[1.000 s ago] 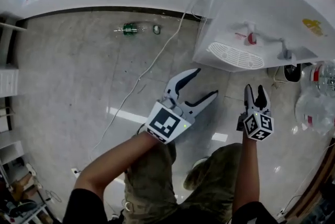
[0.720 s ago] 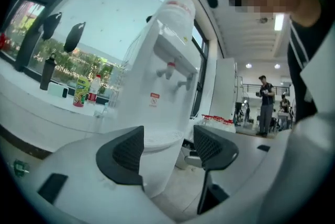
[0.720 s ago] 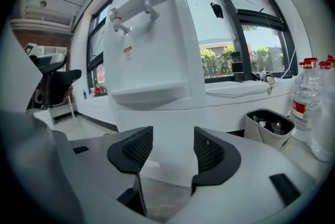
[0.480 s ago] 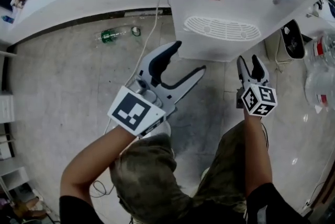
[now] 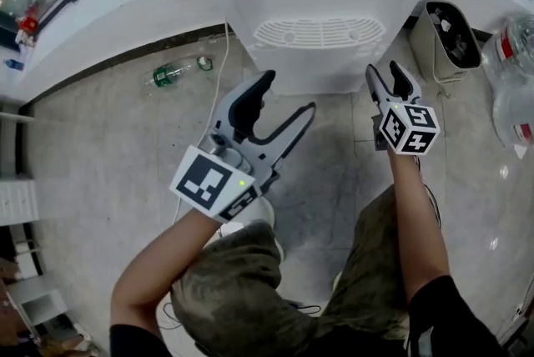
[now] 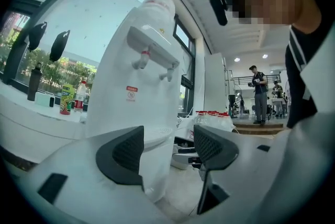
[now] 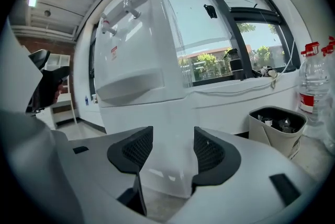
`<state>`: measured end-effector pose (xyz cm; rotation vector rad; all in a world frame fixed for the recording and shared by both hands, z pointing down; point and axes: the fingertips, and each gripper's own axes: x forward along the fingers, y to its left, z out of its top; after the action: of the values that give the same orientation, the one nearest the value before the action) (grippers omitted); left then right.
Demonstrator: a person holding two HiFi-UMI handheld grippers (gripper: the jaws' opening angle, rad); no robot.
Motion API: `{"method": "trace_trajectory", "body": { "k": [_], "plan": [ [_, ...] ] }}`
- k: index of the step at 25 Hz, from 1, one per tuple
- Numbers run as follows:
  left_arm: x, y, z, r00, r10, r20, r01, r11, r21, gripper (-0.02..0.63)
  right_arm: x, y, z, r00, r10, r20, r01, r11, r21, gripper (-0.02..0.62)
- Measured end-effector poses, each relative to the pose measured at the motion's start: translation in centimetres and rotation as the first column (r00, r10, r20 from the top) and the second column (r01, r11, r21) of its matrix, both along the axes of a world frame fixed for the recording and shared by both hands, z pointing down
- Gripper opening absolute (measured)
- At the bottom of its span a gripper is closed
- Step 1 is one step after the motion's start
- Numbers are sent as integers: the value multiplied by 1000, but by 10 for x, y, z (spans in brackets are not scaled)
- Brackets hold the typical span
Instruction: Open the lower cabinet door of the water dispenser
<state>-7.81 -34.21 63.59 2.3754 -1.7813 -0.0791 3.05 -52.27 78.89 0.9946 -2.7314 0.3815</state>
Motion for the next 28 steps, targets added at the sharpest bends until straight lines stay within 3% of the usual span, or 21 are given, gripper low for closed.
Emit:
{"method": "trace_trajectory", "body": {
  "k": [8, 28],
  "plan": [
    [16, -7, 17, 998, -1, -67, -1, 1000, -22, 276, -18, -17, -1, 995, -99, 15, 100, 995, -5, 227],
    [35, -11, 32, 998, 22, -51, -26, 997, -68, 276, -22, -22, 11, 986, -164, 18, 163, 986, 17, 225]
  ]
}}
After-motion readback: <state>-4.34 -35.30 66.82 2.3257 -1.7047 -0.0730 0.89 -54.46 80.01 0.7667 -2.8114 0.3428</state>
